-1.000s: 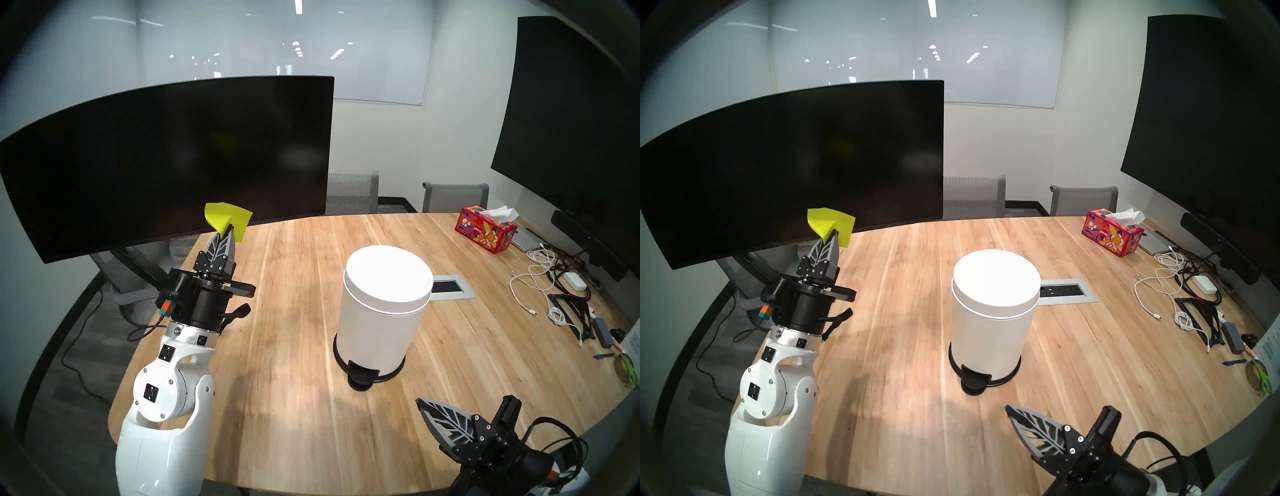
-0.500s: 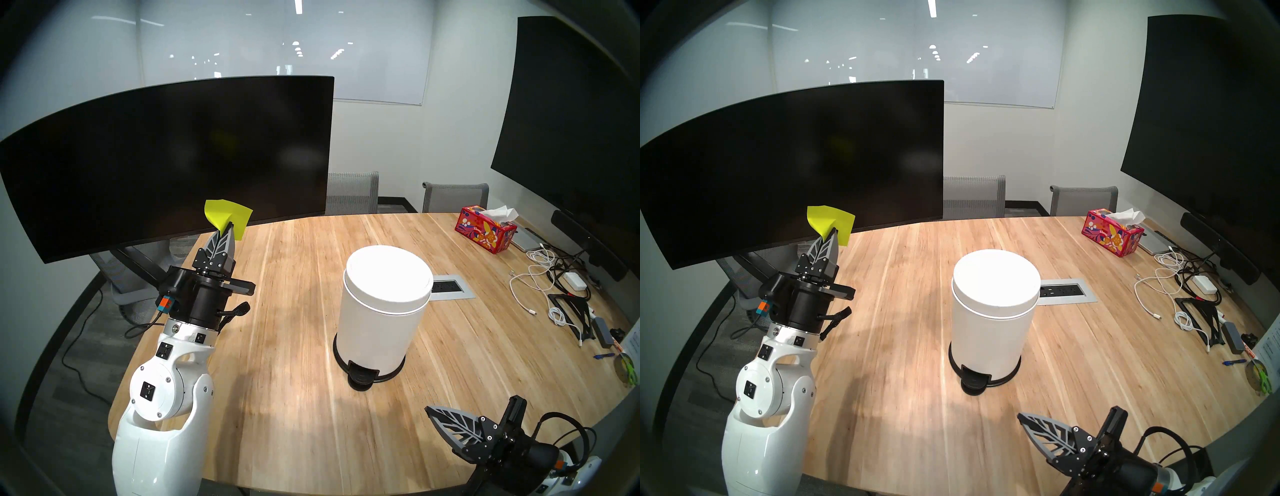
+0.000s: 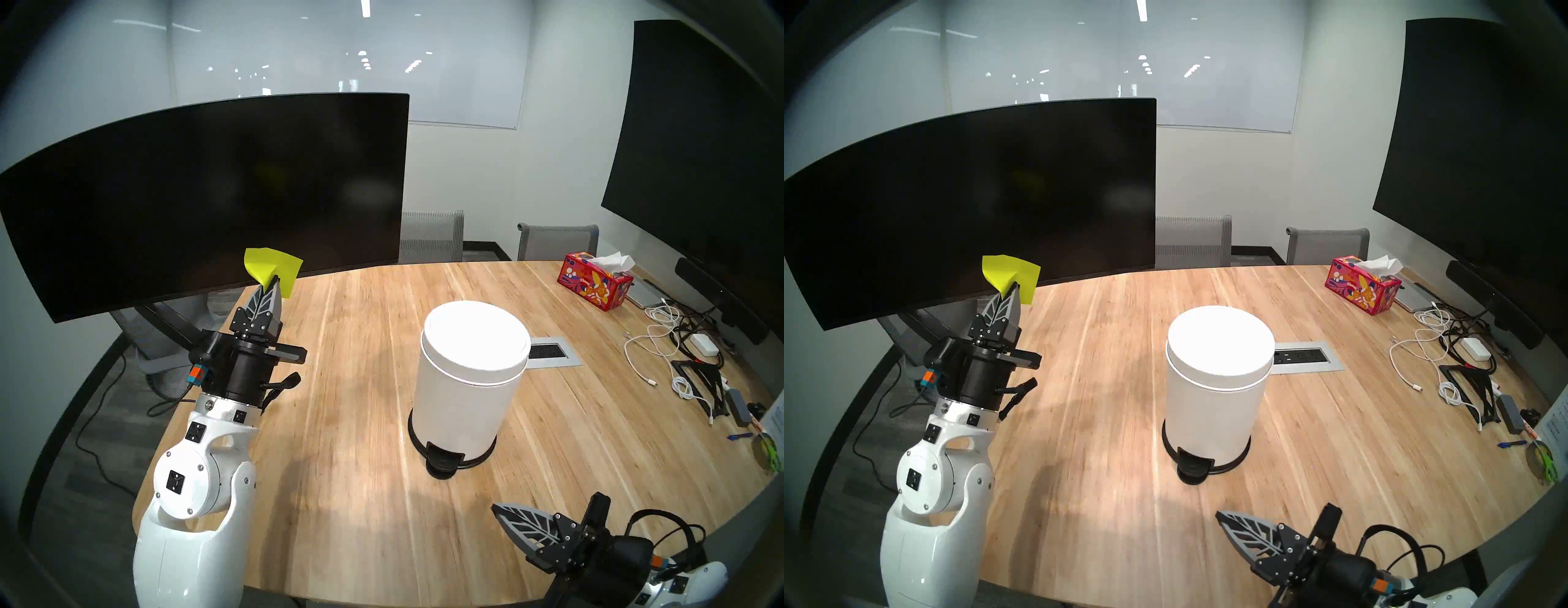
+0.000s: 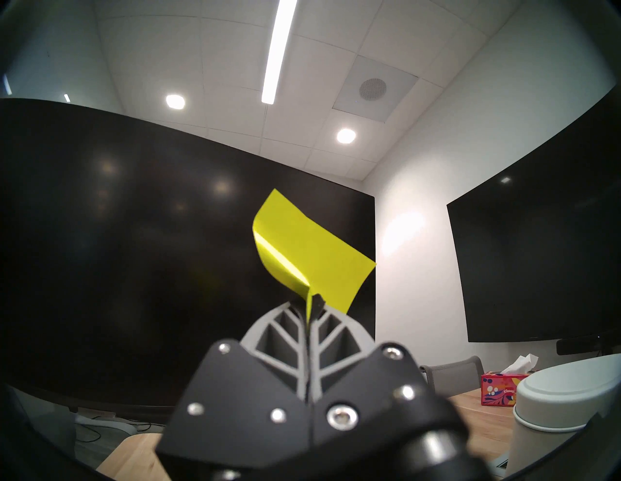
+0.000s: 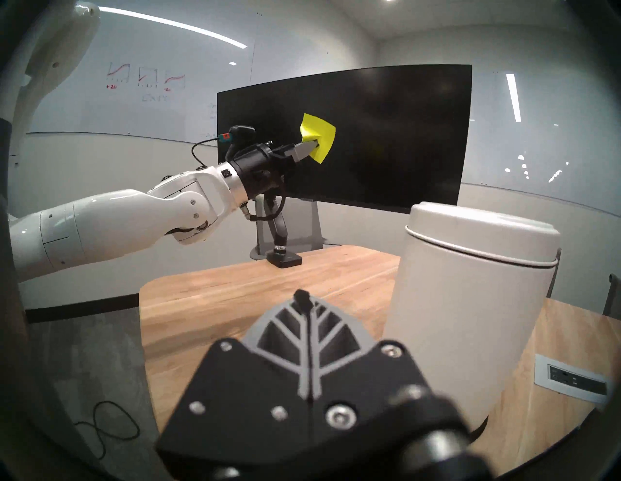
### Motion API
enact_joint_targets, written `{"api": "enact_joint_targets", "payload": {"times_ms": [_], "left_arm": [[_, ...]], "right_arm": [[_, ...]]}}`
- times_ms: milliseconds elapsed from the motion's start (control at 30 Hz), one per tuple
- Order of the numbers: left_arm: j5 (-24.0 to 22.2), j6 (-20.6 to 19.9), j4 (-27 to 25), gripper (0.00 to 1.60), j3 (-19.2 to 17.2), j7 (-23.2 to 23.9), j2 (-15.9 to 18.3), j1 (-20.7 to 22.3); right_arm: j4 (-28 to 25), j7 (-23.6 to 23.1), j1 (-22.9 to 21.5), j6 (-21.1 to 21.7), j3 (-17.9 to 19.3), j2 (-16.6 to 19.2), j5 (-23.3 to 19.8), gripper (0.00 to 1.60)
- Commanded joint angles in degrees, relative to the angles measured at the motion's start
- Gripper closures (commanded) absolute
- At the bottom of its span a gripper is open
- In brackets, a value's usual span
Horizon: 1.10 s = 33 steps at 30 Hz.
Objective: Peel the sticky note off the monitor, open the trash can lid and drop the sticker into the trash can
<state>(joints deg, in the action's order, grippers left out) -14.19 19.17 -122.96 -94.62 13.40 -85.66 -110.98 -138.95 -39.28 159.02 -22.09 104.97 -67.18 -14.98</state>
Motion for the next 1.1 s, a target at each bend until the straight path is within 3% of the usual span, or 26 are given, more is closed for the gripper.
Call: {"api": "enact_joint_targets", "payload": {"times_ms": [0,333,633,1067], "left_arm": [[-0.57,0.24,-1.35,1.60,-0.19,0.15,0.11,0.73],[-1.39,0.15,-1.28,1.60,-0.87,0.23,0.54,1.10],[-1.94,-0.04,-1.66,1.60,-0.90,0.86,0.87,0.96],[-2.35,-0.02,-1.83,1.60,-1.33,1.23,1.01,0.69]], "right_arm": [[-1.05,4.61,-6.94,5.76,-3.67,0.46,5.23,1.60],[-1.00,8.73,-12.93,12.35,-8.82,2.20,11.83,1.60],[5.51,11.26,-19.74,15.07,-13.72,2.28,17.38,1.60],[10.18,12.77,-27.00,16.34,-17.05,0.11,18.52,1.60]]}}
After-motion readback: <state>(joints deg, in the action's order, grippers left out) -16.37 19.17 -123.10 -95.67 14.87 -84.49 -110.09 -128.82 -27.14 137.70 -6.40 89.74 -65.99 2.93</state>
